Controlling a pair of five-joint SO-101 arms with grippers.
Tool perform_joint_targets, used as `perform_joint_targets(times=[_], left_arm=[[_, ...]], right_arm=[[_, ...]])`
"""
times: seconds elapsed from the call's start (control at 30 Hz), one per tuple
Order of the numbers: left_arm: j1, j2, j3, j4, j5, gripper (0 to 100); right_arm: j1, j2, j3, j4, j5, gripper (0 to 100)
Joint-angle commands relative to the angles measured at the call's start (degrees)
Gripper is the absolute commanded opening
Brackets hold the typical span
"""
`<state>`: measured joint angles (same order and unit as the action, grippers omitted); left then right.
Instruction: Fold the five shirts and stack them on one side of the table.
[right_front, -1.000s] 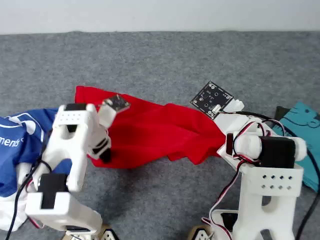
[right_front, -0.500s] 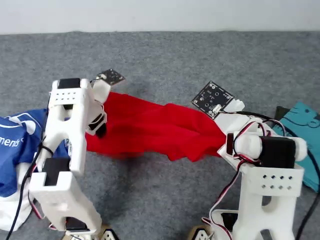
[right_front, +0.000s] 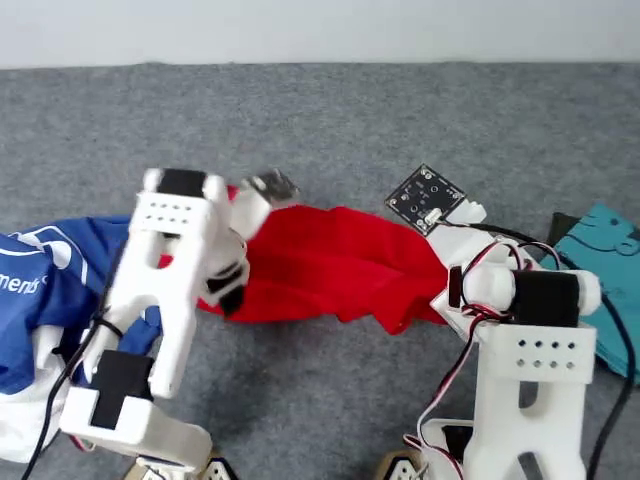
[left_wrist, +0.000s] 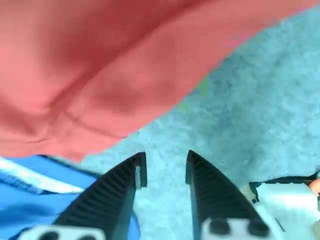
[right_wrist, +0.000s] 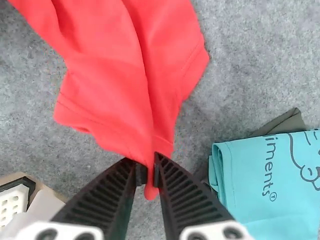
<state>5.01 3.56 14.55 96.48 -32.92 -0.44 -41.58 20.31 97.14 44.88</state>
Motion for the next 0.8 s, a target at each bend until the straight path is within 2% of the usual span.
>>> perform_joint_targets(times=[0.0,0.13,0.3,0.53,0.77], left_arm=[[0.62,-3.16,5.58,-7.74,0.79,18],[0.53,-3.08,10.33,-16.62,2.90,22],[-0.53,-3.08,11.47,-21.98,3.08,22],[-6.51,-2.37,11.91,-23.03,-0.18,22],[-6.95,9.41,8.22,-23.82,0.26,21]], right_arm=[[0.57,-1.19,-0.44,-1.01,-0.62,1.1],[0.66,-1.19,-0.44,-0.92,-0.62,1.1],[0.66,-1.19,-0.44,-0.84,-0.62,1.1],[0.66,-1.19,-0.44,-0.75,-1.58,1.1],[0.31,-1.10,-0.44,-1.01,-3.08,1.2]])
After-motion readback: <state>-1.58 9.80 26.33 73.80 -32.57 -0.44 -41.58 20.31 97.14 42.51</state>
